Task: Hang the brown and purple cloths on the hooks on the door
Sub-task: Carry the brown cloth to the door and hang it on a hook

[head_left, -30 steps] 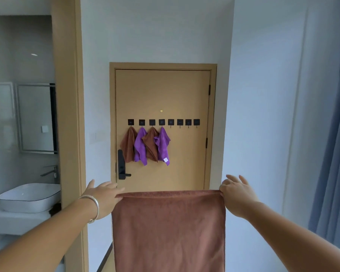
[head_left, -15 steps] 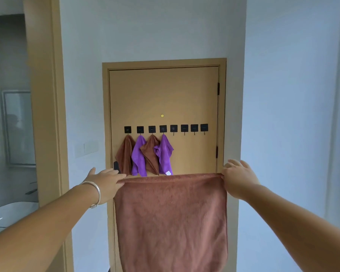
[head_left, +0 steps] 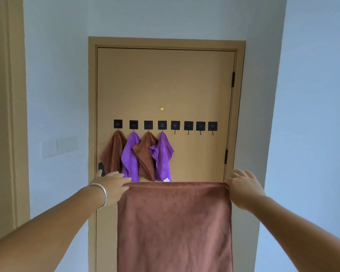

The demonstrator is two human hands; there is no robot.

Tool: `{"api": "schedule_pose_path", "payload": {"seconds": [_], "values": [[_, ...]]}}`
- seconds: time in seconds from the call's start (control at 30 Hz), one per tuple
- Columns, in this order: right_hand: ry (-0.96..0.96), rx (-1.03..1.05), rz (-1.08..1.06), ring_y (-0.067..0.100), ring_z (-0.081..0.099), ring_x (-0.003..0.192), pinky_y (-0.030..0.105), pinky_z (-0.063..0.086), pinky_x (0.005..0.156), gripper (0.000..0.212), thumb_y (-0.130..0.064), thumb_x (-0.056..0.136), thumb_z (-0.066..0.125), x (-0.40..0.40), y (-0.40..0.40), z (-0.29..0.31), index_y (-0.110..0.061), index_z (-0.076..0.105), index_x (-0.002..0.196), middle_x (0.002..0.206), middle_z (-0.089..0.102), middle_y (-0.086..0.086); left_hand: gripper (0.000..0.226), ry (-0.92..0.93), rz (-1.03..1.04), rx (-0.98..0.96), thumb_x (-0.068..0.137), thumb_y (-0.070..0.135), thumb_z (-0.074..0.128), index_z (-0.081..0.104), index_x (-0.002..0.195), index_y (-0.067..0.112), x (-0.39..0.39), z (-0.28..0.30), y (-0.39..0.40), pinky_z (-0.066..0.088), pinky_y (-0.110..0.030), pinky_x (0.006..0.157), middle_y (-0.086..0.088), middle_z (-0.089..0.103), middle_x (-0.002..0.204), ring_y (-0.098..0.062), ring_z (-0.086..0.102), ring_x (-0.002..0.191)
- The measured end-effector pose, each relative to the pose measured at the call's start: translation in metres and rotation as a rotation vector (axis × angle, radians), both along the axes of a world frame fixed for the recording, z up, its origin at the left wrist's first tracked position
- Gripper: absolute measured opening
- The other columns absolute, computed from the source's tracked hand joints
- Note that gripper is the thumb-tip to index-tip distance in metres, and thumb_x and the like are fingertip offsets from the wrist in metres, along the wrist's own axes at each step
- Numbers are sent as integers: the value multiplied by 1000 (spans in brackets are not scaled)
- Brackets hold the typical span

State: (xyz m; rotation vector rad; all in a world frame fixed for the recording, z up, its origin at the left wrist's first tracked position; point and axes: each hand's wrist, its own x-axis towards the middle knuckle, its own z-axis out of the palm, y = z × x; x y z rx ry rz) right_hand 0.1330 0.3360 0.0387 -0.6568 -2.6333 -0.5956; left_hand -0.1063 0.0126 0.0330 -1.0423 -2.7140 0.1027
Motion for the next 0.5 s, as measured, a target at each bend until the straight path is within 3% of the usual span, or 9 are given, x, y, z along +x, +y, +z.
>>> {"api": "schedule_pose_path", "payload": {"seconds": [0.17,0.3,0.5], "values": [[33,46,-44,14,45,111,30,31,100,28,-24,95,36,-86,31,27,-30,62,103,109,58,-10,43,-24,-20,51,103,34,21,26,147,34,-85,24,40,4,-52,117,11,33,149,-9,20,141],[85,64,-71,14,46,116,32,32,103,29,-25,96,36,-143,52,44,-30,63,104,112,59,-9,47,-10,-33,93,103,37,20,22,150,35,-149,47,65,3,-50,118,11,26,154,-10,14,144],[88,61,-102,14,45,117,34,29,107,24,-26,96,40,-205,90,40,-30,62,104,113,59,-9,45,45,-68,68,102,31,24,27,147,33,-221,58,103,7,-52,115,9,36,147,-11,23,139]]}}
